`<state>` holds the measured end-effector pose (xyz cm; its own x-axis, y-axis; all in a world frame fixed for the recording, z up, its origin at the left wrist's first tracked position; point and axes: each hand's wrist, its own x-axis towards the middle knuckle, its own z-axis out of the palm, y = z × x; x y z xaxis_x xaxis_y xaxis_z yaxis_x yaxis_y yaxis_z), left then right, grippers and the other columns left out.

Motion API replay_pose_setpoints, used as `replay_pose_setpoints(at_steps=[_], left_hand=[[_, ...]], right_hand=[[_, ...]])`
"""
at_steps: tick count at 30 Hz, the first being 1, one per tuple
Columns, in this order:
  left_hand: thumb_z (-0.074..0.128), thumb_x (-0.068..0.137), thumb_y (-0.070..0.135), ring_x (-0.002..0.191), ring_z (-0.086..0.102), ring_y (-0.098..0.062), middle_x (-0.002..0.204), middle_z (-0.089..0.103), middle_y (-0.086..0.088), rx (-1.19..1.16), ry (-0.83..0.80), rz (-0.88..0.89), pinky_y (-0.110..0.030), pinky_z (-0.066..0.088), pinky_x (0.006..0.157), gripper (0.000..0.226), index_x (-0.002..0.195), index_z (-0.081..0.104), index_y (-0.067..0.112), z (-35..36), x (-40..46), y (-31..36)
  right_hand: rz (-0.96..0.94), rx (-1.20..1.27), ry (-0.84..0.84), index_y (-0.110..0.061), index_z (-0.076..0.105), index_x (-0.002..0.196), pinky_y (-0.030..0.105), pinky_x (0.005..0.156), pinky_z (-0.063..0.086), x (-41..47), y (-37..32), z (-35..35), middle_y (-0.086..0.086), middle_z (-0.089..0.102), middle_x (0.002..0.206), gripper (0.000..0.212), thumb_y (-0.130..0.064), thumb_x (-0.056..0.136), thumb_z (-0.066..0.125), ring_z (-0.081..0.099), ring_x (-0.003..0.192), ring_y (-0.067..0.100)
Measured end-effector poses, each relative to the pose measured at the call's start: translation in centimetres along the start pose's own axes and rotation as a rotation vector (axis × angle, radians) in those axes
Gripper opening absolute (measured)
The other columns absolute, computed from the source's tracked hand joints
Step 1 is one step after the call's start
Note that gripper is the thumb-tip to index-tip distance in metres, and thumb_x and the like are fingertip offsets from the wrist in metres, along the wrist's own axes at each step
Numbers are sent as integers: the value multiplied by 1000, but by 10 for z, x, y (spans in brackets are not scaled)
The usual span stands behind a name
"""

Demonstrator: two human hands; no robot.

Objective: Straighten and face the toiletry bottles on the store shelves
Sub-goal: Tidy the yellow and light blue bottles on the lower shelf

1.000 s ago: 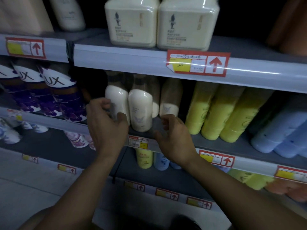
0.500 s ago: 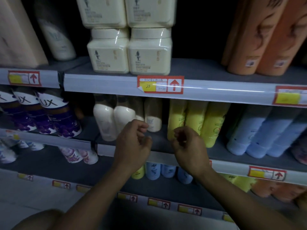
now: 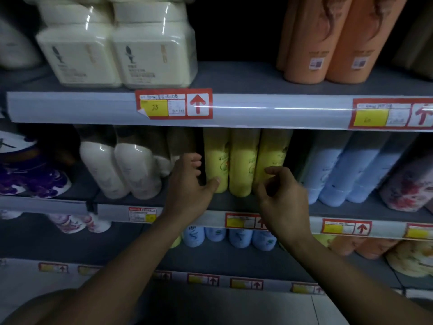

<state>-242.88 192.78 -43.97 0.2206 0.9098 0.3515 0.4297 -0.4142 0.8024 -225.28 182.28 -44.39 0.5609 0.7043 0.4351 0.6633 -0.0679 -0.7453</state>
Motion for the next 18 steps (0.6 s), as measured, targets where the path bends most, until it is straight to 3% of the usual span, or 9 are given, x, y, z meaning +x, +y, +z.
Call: replay_pose_setpoints(at_steps=[3,6,11,14,18], left_hand=[[90,78,39,105,61,-8,126,58,1,-19,6,17,-32,57,90,67,130,50,21,11,5,-7],[91,75,44,100,60,2,121,59,3,-25,37,48,-21,54,84,65,120,49,24,20,9,-9],[94,66,52,97,67,-10,112,65,4,-3,83,52,-39,61,80,70,113,52,22,27,18,-16],[94,65,52,93,69,-12,108,68,5,36,106,52,-43,61,77,67,108,51,25,32,21,-18],[93,67,52,97,70,-14,109,69,7,35,95,-8,-45,62,78,63,108,50,29,32,23,-18]], right_hand=[[7,-30,-25,-17,67,124,36,64,55,-2,8,7,-9,69,74,33,-33,95,67,67,69,14],[-14,-60,-41,-18,68,130,38,64,56,-5,11,12,-9,68,68,35,-33,98,65,67,66,16],[-86,-41,-125,-18,64,129,41,58,52,-13,13,22,-6,68,64,32,-26,98,65,67,62,18],[-33,41,-248,-12,35,159,34,64,52,-20,6,31,-12,72,78,69,-26,99,66,69,75,9],[33,107,-302,-10,10,165,43,70,58,-23,-1,45,-14,72,86,87,-26,99,64,70,77,7]])
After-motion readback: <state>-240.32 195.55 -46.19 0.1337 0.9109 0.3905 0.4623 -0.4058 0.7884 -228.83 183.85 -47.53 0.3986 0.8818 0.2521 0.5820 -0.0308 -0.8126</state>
